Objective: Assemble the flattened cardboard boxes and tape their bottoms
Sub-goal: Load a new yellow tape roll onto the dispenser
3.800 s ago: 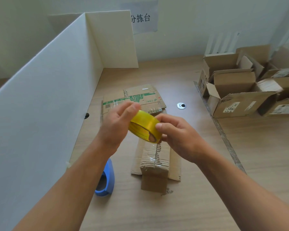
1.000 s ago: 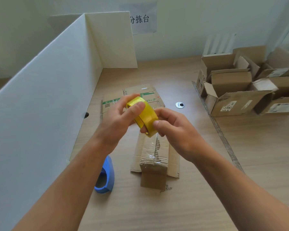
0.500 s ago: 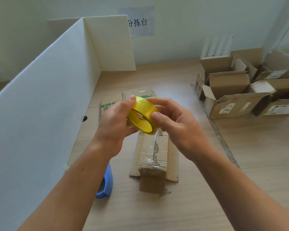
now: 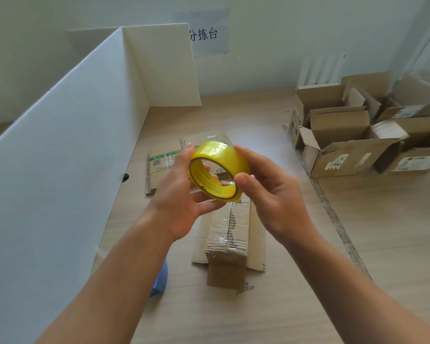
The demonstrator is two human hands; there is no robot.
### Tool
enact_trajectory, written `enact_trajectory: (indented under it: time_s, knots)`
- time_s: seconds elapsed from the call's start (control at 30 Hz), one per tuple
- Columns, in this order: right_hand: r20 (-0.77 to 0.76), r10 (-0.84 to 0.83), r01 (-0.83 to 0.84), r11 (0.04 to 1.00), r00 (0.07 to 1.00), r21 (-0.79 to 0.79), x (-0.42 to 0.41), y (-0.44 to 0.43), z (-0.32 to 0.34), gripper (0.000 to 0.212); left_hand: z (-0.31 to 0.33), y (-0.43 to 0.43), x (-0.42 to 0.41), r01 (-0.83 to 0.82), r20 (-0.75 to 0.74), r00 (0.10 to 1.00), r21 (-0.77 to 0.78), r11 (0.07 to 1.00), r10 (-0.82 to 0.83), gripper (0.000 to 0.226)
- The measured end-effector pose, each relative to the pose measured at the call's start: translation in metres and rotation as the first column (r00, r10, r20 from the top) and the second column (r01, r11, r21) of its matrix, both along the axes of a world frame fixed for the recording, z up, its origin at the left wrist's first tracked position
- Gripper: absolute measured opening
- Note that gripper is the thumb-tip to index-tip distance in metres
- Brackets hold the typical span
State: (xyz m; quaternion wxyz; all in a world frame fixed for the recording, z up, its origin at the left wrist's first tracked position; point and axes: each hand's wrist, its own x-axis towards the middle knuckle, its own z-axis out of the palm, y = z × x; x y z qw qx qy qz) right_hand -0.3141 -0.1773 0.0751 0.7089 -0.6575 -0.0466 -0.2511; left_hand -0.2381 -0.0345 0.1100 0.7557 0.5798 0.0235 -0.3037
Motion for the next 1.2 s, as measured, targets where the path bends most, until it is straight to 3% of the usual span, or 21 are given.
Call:
enact_trajectory:
  time_s: [0.2, 0.37, 0.5, 0.67, 0.87, 1.03, 1.2]
  knots:
    - [0.026, -0.165, 0.167, 0.977, 0.986, -0.134, -0.001, 0.005, -0.001, 0.035, -0.003, 0.001, -0.002, -0.051, -0.007, 0.999, -0.025, 0.998, 0.051, 0.063]
    - [0.106, -0.251, 0.273, 0.897, 0.962, -0.349, 0.001, 0.005, -0.002, 0.035, -0.005, 0.003, -0.003, -0.105, 0.058, 0.993, -0.039, 0.994, 0.107, 0.057]
    - [0.010, -0.167, 0.161, 0.931, 0.986, -0.328, 0.002, 0.000, 0.000, 0.036, -0.007, 0.005, -0.005, -0.092, 0.196, 0.975, -0.059, 0.994, 0.102, 0.035]
    - [0.000, -0.112, 0.107, 0.948, 0.994, -0.301, 0.002, -0.003, 0.002, 0.037, -0.007, 0.007, -0.004, -0.138, 0.344, 0.926, -0.070, 0.988, 0.153, 0.037]
    - [0.227, -0.233, 0.308, 0.865, 0.946, -0.397, 0.002, -0.002, 0.000, 0.036, -0.011, 0.008, -0.006, -0.140, 0.440, 0.884, -0.071, 0.988, 0.157, 0.037]
    - [0.283, -0.303, 0.392, 0.852, 0.910, -0.348, 0.005, -0.006, -0.008, 0.032, -0.016, 0.007, -0.007, -0.117, 0.373, 0.917, -0.096, 0.989, 0.145, 0.040]
    - [0.189, -0.125, 0.164, 0.964, 0.974, -0.210, 0.011, -0.011, -0.012, 0.033, -0.017, 0.006, -0.011, -0.130, 0.131, 0.980, -0.155, 0.979, 0.151, 0.063]
